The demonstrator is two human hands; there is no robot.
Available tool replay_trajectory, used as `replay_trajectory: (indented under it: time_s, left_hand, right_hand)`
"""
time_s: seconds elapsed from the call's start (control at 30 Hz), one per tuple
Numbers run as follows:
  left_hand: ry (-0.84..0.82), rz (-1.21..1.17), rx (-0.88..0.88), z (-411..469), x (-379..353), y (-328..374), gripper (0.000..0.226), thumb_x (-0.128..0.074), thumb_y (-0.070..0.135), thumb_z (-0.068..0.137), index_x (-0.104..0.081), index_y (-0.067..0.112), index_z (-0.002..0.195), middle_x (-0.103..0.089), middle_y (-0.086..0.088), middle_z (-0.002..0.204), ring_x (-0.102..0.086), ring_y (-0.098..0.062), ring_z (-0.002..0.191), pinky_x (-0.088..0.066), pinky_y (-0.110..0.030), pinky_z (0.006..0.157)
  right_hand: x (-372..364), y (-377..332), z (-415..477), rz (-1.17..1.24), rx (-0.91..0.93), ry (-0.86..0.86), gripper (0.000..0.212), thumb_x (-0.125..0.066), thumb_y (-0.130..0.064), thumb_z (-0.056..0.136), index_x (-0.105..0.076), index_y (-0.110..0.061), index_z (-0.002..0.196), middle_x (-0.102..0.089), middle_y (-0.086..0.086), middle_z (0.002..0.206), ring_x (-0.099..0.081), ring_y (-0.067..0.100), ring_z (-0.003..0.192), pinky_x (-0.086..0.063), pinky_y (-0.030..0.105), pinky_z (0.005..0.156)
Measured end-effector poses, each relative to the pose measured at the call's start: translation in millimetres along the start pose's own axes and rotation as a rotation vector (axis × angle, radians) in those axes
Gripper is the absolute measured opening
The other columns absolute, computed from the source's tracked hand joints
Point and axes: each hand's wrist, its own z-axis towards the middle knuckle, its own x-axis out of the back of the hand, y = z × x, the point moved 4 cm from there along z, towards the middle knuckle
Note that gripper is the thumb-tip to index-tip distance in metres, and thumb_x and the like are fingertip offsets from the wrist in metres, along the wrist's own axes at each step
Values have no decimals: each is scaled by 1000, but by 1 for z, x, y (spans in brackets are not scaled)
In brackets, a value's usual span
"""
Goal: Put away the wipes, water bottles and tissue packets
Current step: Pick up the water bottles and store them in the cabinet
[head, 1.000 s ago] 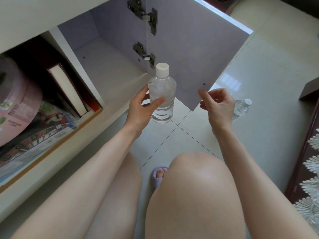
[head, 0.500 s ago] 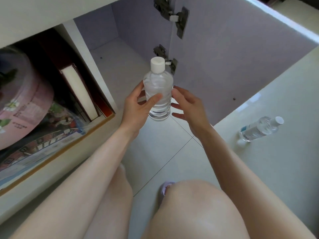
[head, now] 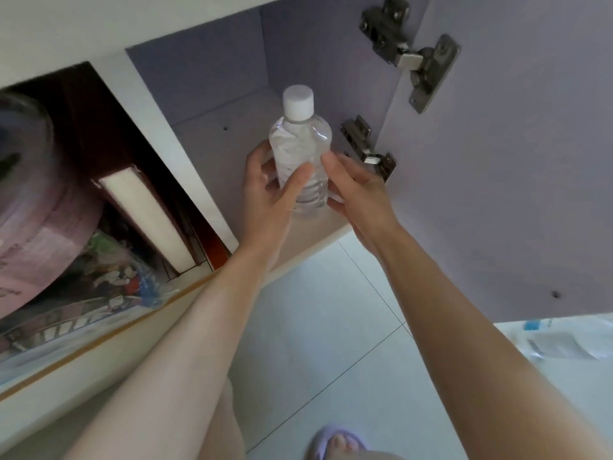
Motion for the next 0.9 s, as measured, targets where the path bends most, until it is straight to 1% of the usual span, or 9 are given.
replay_trajectory:
  time_s: [0.07,0.13,0.2,0.3,0.37,0.53,0.7,0.8,0.9]
  left_hand:
    - [22,-17,-16,8,0,-3,44,-67,13,88,-43,15,126,-63,-7,123,-64,-16,109,-54,-36,92]
    - [48,-17,-42,21,-1,-6,43,-67,14,89,-44,14,125,-64,2,117,-64,-4,104,-54,-30,91]
    - [79,-17,-73,31,-2,-7,43,-67,15,88,-47,14,126,-63,6,115,-63,2,102,-52,-25,91]
    - [136,2,-111,46,-3,-11,45,-68,27,84,-52,21,126,-61,-11,125,-61,-16,114,-49,-36,99]
    - [163,-4,-122,54,-2,-15,47,-67,30,84,-53,21,128,-62,-13,124,-62,-19,113,-51,-35,97]
    - [300,-172,-69,71,4,-30,42,-67,13,89,-53,5,128,-64,-15,122,-61,-27,116,-49,-42,101]
    - [468,-289,-31,85,2,-35,38,-68,11,88,-57,4,124,-66,-12,117,-64,-12,99,-53,-21,86]
    - [555,-355,-40,98,3,-37,33,-70,11,87,-61,5,117,-68,-1,101,-65,2,81,-50,-13,72]
    - [585,-386,-43,106,1,-37,33,-69,12,87,-62,-1,117,-68,-2,100,-64,-1,81,-49,-14,71]
  right_hand:
    - [-6,-1,10,-10,11,7,42,-68,-46,85,-68,-21,118,-73,-2,112,-68,10,105,-51,33,97]
    - [-11,-1,24,16,18,6,45,-69,-46,83,-68,-19,119,-73,-2,113,-68,12,107,-48,39,103]
    - [-14,1,33,74,25,24,42,-71,-39,84,-68,-17,119,-73,-1,111,-69,13,104,-49,37,101]
    - [-23,6,48,137,54,53,36,-71,-30,86,-68,-11,116,-75,-2,101,-71,10,91,-53,27,87]
    - [-29,9,54,157,73,83,36,-72,-29,85,-68,-9,116,-75,-1,97,-70,8,85,-53,22,79]
    - [-45,11,79,218,93,73,41,-74,-26,84,-66,-9,121,-74,5,110,-69,14,100,-52,29,94]
    - [-58,9,104,141,58,78,53,-74,-39,80,-64,-12,125,-69,6,122,-63,17,115,-46,36,104]
    - [-64,9,116,159,58,78,48,-75,-36,80,-68,-11,120,-71,7,117,-66,17,108,-48,36,100]
    - [-67,7,124,224,60,73,43,-75,-26,82,-67,-8,120,-70,11,117,-64,22,113,-47,43,104]
